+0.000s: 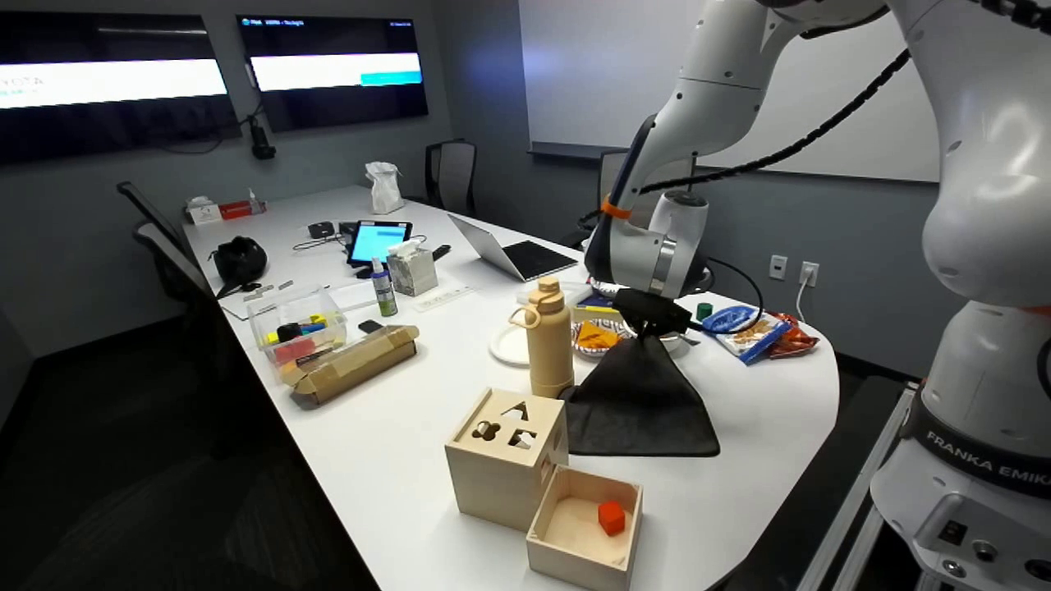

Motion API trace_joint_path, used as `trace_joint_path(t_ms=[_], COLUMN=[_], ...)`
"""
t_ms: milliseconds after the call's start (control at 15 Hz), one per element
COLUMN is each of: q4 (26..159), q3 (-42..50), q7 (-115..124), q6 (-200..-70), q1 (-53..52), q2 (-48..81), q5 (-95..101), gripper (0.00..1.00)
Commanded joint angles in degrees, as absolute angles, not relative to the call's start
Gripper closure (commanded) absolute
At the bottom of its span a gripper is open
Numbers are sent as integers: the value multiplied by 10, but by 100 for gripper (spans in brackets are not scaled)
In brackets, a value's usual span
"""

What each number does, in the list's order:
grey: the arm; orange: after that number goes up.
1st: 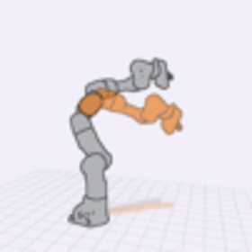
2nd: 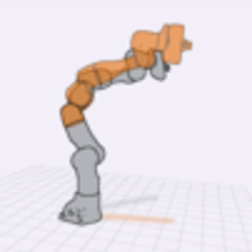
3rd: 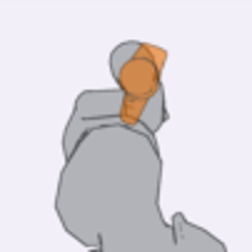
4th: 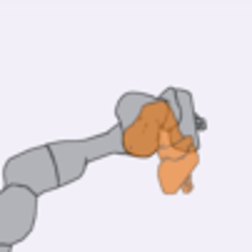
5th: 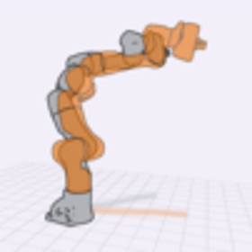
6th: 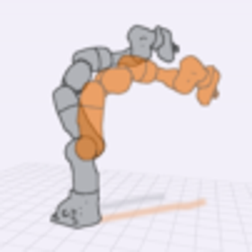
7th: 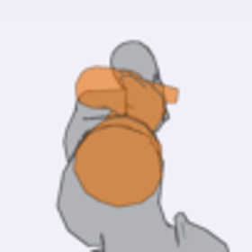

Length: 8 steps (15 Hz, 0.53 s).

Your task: Unfold the towel on the table

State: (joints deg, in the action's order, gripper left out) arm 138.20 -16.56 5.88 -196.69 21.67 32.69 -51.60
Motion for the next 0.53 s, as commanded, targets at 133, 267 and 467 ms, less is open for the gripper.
trace_joint_path(t_ms=[133,267,467], q4=[1356,1353,1351], q3=[-207,-209,-206], q7=[93,100,108], q6=[-2047,-2065,-2089], q1=[271,278,278], q2=[391,409,429], q5=[-496,-493,-492], gripper=[100,100,100])
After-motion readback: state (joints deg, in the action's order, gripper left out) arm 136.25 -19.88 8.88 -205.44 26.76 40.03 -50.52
